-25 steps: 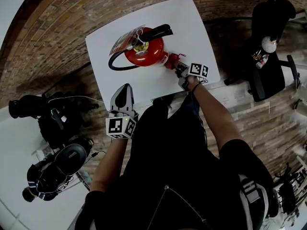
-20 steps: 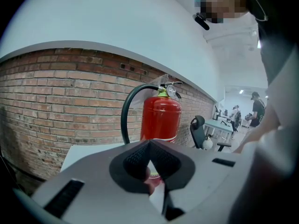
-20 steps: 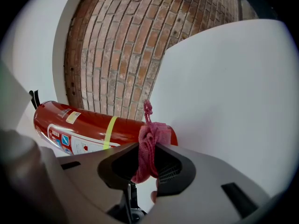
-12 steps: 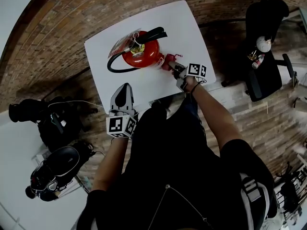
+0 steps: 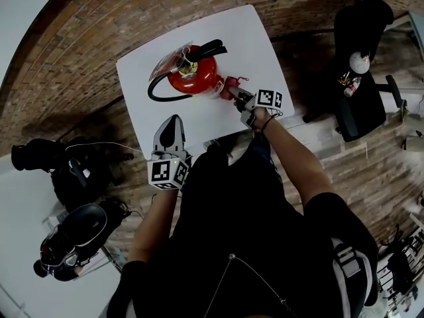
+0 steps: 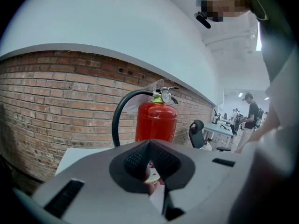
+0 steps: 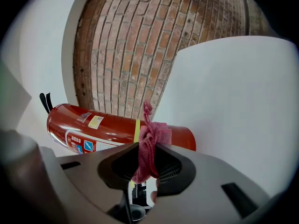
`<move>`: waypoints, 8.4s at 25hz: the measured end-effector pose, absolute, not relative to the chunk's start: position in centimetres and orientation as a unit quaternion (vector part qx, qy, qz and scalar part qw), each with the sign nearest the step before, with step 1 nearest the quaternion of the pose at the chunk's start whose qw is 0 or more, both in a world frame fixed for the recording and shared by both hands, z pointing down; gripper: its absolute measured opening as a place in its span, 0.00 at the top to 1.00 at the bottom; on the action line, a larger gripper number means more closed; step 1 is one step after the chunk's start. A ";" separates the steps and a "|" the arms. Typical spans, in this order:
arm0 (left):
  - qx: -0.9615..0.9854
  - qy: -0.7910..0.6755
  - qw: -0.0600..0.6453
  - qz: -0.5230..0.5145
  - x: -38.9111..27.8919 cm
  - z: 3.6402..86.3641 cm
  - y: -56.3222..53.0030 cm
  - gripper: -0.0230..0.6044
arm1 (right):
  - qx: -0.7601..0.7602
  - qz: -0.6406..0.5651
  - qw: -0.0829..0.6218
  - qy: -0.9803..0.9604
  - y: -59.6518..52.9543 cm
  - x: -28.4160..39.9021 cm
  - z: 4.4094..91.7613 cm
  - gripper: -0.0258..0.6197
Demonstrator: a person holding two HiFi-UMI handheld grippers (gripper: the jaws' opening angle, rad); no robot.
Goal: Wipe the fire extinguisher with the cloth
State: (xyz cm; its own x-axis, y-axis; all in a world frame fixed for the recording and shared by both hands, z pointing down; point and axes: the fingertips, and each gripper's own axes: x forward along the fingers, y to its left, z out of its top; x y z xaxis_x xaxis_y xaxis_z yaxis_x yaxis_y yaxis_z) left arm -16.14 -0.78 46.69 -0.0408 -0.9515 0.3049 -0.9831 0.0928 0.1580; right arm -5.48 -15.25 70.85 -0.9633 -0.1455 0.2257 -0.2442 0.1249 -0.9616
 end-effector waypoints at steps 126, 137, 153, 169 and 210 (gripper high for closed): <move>0.742 -0.649 0.168 -0.009 -19.1 46.0 -1.7 0.95 | 0.152 0.585 -0.227 -0.764 -12.0 -1.1 47.9 0.80; 0.768 -0.617 0.172 0.014 -20.6 47.1 -1.1 0.95 | 0.268 0.632 -0.151 -0.711 -9.1 0.0 63.2 0.80; 0.769 -0.615 0.174 0.017 -21.3 47.1 0.2 0.95 | 0.329 0.649 -0.063 -0.683 -9.3 -3.0 77.3 0.80; 0.748 -0.638 0.178 0.022 -23.2 47.7 2.4 0.95 | 0.323 0.657 -0.080 -0.676 -10.6 -5.6 77.6 0.80; 0.758 -0.629 0.169 0.008 -21.5 46.4 2.0 0.95 | 0.279 0.648 -0.127 -0.697 -10.2 -5.7 69.8 0.80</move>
